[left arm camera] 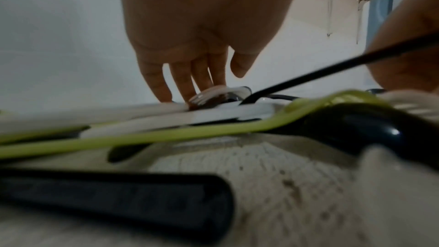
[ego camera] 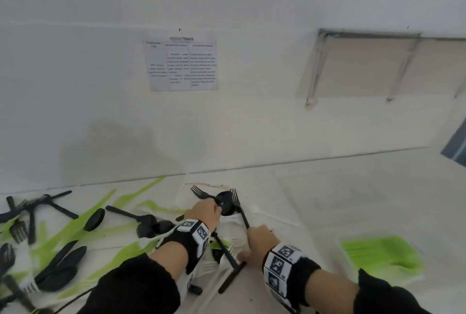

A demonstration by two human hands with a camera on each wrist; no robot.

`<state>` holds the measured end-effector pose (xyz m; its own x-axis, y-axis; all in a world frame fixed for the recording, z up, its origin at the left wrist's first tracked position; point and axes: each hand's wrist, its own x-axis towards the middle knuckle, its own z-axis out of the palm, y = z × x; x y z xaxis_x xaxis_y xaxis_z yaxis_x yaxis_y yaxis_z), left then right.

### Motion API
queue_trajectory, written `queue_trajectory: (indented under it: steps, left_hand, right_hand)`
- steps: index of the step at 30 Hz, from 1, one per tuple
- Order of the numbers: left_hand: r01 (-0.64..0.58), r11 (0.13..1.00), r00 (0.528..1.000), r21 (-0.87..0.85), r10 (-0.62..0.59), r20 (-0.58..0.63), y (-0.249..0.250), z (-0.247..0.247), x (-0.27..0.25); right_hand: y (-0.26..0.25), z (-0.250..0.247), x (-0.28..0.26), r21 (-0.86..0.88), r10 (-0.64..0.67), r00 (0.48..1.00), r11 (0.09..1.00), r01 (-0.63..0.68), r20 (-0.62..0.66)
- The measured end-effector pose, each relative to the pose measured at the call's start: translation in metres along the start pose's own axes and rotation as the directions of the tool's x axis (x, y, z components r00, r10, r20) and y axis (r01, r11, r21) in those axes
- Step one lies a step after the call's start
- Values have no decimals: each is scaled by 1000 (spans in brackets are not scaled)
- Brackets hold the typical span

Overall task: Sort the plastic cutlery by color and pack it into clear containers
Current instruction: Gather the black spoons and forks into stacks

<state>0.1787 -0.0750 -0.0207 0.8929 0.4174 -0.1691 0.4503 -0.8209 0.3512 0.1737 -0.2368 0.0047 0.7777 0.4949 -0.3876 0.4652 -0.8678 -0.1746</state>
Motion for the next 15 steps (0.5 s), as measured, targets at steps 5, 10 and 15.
queue_trajectory:
  steps: [5,10,15]
  left_hand:
    - [52,996,995,-69,-46,91,1,2,8]
    - [188,965,974,-183,-160,158,-1,3,4]
    - [267,912,963,-312,-242,119,-4,6,1]
  right_hand:
    - [9,-1,17,282,132,987,954,-101,-93]
    - [14,-15,31,459,201,971,880,-121,-129]
    - [12,-31,42,577,193,956,816,-32,-219]
